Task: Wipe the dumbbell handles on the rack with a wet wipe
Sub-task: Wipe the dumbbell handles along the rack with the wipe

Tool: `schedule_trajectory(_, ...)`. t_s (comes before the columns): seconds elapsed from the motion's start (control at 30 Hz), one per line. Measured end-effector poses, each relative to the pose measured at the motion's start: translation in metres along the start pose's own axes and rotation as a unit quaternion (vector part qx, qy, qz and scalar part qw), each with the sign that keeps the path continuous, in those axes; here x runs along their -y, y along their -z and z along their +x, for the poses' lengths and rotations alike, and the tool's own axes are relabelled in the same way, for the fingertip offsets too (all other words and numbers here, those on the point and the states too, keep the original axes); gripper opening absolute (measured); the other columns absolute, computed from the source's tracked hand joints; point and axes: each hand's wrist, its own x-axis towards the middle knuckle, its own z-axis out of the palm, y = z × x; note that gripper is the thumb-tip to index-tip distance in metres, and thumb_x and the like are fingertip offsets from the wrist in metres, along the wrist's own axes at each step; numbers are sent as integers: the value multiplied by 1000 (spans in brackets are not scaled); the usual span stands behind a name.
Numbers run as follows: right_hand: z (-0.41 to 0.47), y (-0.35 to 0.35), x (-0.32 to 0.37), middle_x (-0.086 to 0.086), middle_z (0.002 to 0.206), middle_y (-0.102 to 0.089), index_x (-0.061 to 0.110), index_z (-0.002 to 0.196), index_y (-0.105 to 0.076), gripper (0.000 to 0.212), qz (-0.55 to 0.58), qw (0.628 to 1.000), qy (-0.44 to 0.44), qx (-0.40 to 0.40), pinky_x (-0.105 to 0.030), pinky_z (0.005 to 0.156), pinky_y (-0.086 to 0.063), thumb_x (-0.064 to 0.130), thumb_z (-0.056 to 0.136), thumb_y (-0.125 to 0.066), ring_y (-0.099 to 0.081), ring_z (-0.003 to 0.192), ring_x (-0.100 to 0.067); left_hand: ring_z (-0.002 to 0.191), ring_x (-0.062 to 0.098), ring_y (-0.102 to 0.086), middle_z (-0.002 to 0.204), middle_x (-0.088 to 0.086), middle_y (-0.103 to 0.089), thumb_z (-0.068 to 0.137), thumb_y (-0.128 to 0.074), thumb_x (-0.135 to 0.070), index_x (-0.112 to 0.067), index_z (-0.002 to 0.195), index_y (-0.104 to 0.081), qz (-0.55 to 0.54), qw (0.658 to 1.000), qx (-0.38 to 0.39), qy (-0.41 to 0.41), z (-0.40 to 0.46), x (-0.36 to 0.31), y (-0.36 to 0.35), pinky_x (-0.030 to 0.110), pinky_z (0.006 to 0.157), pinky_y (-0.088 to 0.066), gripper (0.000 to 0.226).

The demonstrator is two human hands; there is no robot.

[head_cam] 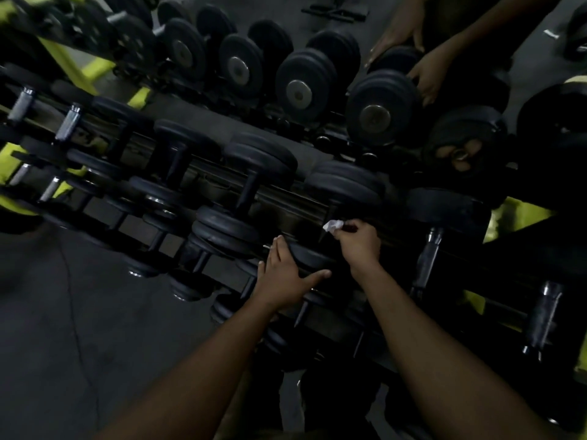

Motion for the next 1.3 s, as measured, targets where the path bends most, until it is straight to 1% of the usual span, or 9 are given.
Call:
schedule_trajectory(0.17, 10, 5, 19, 4, 82, -70, 19, 84, -68, 10, 317, 943, -93, 28, -27, 67, -53, 9, 86, -70, -66, 76, -15, 157, 21, 1, 170, 6, 11, 73, -56, -86, -11, 160, 16, -4, 1000, 4, 0, -3, -1, 2, 50, 126, -5, 135)
schedule_trajectory(0.37, 2, 7, 7, 0, 81, -72, 8, 87, -77, 17, 221, 966, -82, 109, -25, 73, -53, -1, 74, -70, -67, 79, -15, 157, 21, 1, 170, 4, 11, 73, -58, -86, -13, 160, 15, -8, 1000, 7, -1, -1, -1, 2, 51, 126, -5, 135)
schedule_trajectory(0.47, -6, 13, -1, -1, 75, -73, 0, 94, -74, 21, 113, 970, -52, 211, -15, 59, -51, 3, 74, -79, -68, 67, -7, 157, 22, -1, 170, 5, 9, 73, -58, -85, -12, 160, 14, -7, 1000, 11, -4, 0, 2, 2, 52, 125, -7, 135)
schedule_trajectory(0.7, 15, 8, -5, -5, 61, -54, 15, 71, -60, 24, -29, 980, -54, 189, -21, 50, -37, 13, 68, -83, -47, 54, -15, 156, 24, -4, 170, 6, 10, 71, -56, -88, -12, 160, 16, -4, 1000, 19, -3, 1, 2, 2, 52, 125, -9, 137)
schedule_trajectory(0.83, 19, 9, -9, -13, 85, -69, 9, 85, -68, 15, 19, 977, -99, 187, -28, 62, -52, 4, 74, -76, -64, 73, -25, 156, 24, -3, 170, 4, 10, 71, -56, -89, -13, 160, 16, -8, 1000, 21, -2, 2, 2, 2, 52, 125, -9, 137)
schedule_trajectory(0.93, 21, 4, -3, -11, 87, -66, 11, 109, -61, 34, 142, 964, -126, 186, -25, 57, -51, -7, 80, -68, -62, 69, -19, 157, 23, -3, 170, 4, 11, 70, -55, -90, -13, 160, 16, -8, 1000, 27, -4, 3, 3, 3, 52, 125, -9, 138)
schedule_trajectory(1.03, 28, -2, 5, -8, 80, -62, 5, 96, -61, 34, 287, 935, -144, 151, -19, 51, -51, -22, 80, -48, -59, 67, -18, 157, 23, -3, 170, 5, 10, 70, -56, -89, -12, 160, 15, -6, 1000, 21, -3, 2, 2, 3, 53, 125, -10, 138)
schedule_trajectory(1.1, 33, -6, 8, -19, 93, -69, -3, 96, -65, 35, 328, 923, -156, 130, -22, 65, -50, -20, 79, -40, -57, 79, -24, 157, 22, -3, 170, 5, 9, 71, -57, -87, -12, 160, 14, -6, 1000, 12, -2, 1, 2, 2, 52, 125, -10, 137)
schedule_trajectory(1.3, 23, 10, 4, -8, 91, -71, 7, 101, -73, 39, 197, 941, -138, 237, -27, 65, -50, -5, 78, -44, -62, 73, -18, 157, 23, -3, 170, 6, 9, 70, -56, -89, -12, 160, 15, -3, 1000, 19, -2, 2, 3, 2, 53, 125, -12, 138)
